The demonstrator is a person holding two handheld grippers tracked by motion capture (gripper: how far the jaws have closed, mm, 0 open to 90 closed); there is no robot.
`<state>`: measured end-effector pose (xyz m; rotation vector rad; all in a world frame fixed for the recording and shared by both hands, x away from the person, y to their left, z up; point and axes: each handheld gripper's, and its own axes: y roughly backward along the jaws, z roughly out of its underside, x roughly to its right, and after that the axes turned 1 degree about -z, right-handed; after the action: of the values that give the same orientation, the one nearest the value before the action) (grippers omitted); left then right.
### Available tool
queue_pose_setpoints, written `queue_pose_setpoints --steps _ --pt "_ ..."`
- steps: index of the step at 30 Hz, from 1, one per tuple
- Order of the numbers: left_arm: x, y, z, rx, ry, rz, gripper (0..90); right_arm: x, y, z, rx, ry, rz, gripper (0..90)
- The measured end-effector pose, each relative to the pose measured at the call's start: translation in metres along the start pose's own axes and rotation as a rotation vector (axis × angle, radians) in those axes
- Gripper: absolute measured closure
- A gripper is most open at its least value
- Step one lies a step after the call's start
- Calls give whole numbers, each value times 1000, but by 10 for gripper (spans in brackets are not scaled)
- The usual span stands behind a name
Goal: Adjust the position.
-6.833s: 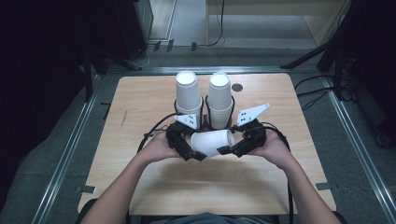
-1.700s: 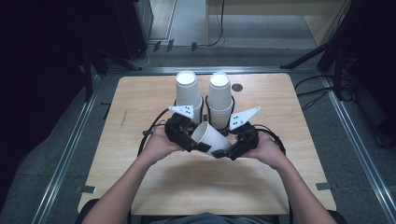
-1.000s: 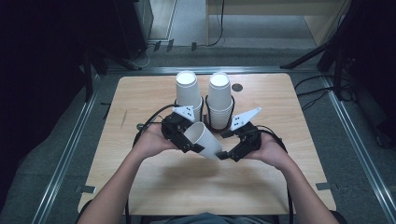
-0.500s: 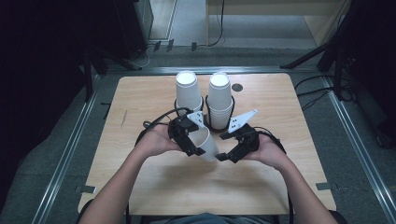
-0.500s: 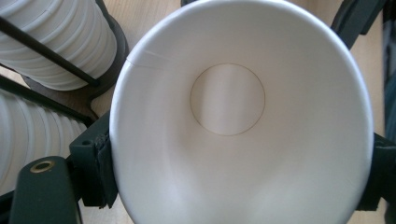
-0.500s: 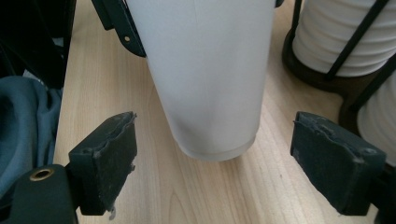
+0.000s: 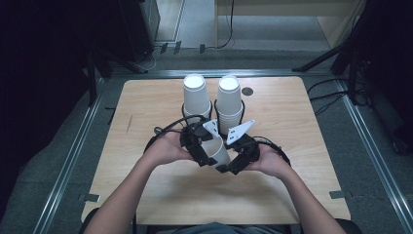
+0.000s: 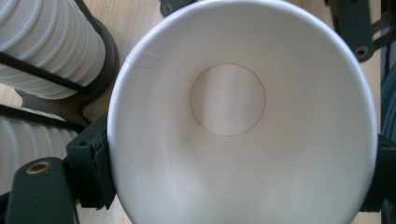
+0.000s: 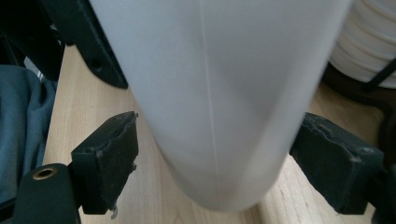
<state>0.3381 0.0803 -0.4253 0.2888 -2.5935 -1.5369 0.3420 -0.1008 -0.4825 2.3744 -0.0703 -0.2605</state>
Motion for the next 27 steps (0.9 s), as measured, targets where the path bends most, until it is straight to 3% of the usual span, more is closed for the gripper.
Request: queue_pose_setpoints --steps 3,13,15,18,27 --pt "1 0 0 6 -2 -2 116 -1 -1 0 -4 14 17 215" --pt "-2 1 2 18 21 25 84 -1 1 0 9 21 0 232" --pt "-1 1 3 36 23 19 74 -1 2 0 8 26 4 232" --pt "-4 2 3 60 57 16 15 -2 5 -1 22 27 1 232" --pt "-8 13 12 167 83 18 13 3 18 0 64 12 35 232"
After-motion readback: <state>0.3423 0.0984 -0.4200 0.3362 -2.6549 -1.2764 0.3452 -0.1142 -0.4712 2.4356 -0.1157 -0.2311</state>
